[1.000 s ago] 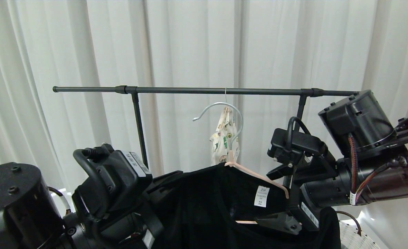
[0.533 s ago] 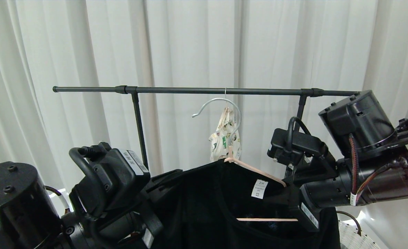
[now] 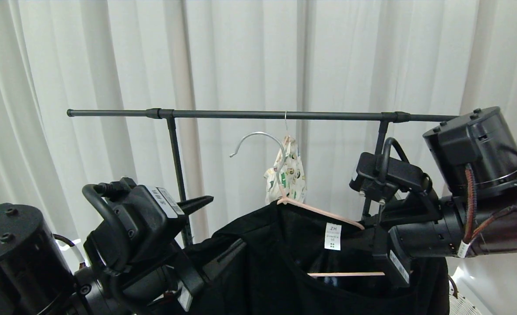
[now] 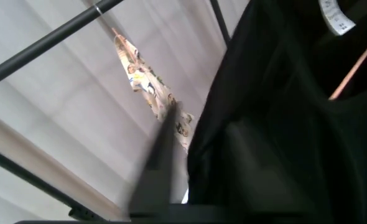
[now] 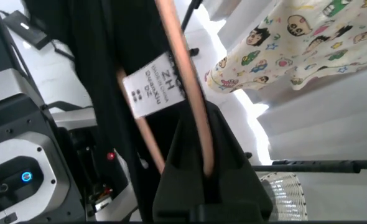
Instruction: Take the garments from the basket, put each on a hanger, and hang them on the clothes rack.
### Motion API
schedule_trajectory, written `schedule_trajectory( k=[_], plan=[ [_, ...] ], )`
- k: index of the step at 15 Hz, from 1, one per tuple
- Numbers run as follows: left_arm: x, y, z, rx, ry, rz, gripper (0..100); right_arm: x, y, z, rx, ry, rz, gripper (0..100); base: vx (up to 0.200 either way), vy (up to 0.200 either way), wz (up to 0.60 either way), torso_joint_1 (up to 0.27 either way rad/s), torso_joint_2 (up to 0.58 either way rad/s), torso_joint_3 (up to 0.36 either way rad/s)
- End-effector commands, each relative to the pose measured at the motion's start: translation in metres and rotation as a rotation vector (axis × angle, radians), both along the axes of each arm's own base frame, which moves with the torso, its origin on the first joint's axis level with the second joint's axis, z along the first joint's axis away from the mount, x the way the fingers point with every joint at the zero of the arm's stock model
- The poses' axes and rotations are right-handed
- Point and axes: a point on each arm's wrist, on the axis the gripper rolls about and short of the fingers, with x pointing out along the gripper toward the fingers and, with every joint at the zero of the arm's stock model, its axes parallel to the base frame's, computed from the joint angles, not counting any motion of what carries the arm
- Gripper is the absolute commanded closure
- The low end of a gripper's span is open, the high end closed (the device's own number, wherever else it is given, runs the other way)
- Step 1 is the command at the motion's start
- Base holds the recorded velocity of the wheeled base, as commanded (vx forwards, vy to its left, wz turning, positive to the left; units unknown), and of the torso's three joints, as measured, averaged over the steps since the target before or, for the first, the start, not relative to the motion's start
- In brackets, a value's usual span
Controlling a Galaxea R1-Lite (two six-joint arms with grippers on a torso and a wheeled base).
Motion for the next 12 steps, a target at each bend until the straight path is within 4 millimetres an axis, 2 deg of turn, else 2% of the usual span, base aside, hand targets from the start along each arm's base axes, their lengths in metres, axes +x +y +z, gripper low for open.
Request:
schedule_trajectory(
  k=[1, 9, 11, 12],
  plan=[
    [-0.001, 0.002, 0.002, -0.007, -0.007, 0.003, 0, -0.005, -0.012, 0.008, 0.024, -0.024, -0.017, 100, 0.000, 0.000, 0.00, 0.000, 0.00, 0.000],
    [0.001, 0.017, -0.005, 0.003, 0.007, 0.070, 0, 0.001, -0.054, 0.009, 0.093, -0.123, -0.163, 100, 0.000, 0.000, 0.00, 0.000, 0.00, 0.000],
    [0.004, 0.025, -0.011, 0.018, 0.028, 0.113, 0, 0.000, -0.058, 0.010, 0.099, -0.152, -0.166, 100, 0.000, 0.000, 0.00, 0.000, 0.00, 0.000],
    [0.008, 0.042, -0.026, 0.055, 0.075, 0.201, 0, -0.004, -0.063, 0.011, 0.111, -0.183, -0.165, 100, 0.000, 0.000, 0.00, 0.000, 0.00, 0.000]
  ],
)
